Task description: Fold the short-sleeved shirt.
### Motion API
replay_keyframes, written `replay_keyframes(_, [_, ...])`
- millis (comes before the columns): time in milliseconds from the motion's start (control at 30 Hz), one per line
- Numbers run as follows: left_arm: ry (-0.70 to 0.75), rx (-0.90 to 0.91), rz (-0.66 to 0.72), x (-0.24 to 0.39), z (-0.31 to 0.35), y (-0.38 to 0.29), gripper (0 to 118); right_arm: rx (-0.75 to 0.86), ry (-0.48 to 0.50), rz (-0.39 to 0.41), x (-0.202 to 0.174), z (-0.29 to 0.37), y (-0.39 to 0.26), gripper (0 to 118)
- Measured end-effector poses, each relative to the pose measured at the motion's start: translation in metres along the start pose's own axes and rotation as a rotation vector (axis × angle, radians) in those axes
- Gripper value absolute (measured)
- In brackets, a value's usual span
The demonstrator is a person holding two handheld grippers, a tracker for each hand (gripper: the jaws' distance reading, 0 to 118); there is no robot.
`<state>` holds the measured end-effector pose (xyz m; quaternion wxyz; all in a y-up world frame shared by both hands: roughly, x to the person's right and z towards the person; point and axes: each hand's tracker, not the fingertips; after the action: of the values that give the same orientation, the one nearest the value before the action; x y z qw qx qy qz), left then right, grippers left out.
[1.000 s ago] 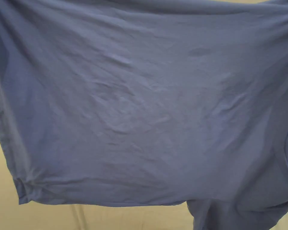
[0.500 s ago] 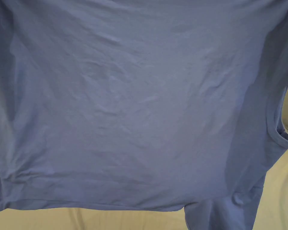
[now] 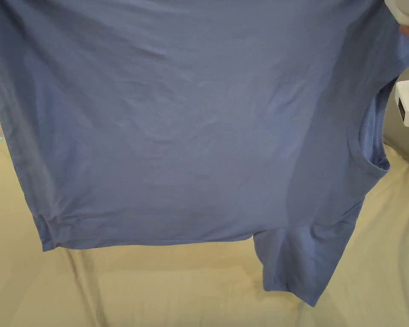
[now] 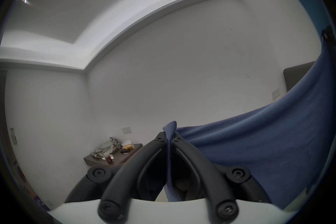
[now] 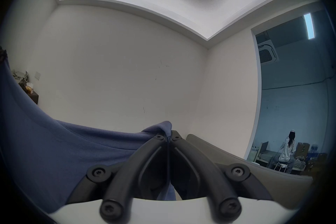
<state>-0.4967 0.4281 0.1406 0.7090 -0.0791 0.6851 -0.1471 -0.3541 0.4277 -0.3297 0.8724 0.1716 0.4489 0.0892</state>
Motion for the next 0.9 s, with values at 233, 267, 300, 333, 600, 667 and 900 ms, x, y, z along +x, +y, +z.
replay_keyframes(233, [0.008, -0.039, 0.039, 0.020, -0.056, -0.012, 0, -0.023, -0.005, 0.070, -0.028, -0.050, -0.017, 0])
replay_keyframes(267, [0.008, -0.040, 0.040, 0.022, -0.061, -0.013, 0, -0.029, -0.005, 0.066, -0.031, -0.055, -0.019, 0])
replay_keyframes(300, [0.011, -0.040, 0.042, 0.026, -0.065, -0.016, 0, -0.043, -0.003, 0.045, -0.033, -0.059, -0.021, 0])
replay_keyframes(333, [0.007, -0.044, 0.039, 0.028, -0.069, -0.019, 0, -0.060, 0.001, 0.023, -0.035, -0.062, -0.024, 0])
replay_keyframes(600, [-0.037, -0.135, -0.010, 0.046, -0.061, -0.092, 0, -0.173, 0.073, 0.044, -0.068, -0.068, -0.103, 0])
replay_keyframes(667, [-0.068, -0.187, -0.034, 0.052, -0.051, -0.127, 0, -0.209, 0.107, 0.053, -0.075, -0.057, -0.133, 0])
replay_keyframes(900, [-0.185, -0.361, -0.066, 0.070, 0.026, -0.263, 0, -0.436, 0.273, 0.067, -0.087, 0.012, -0.252, 0])
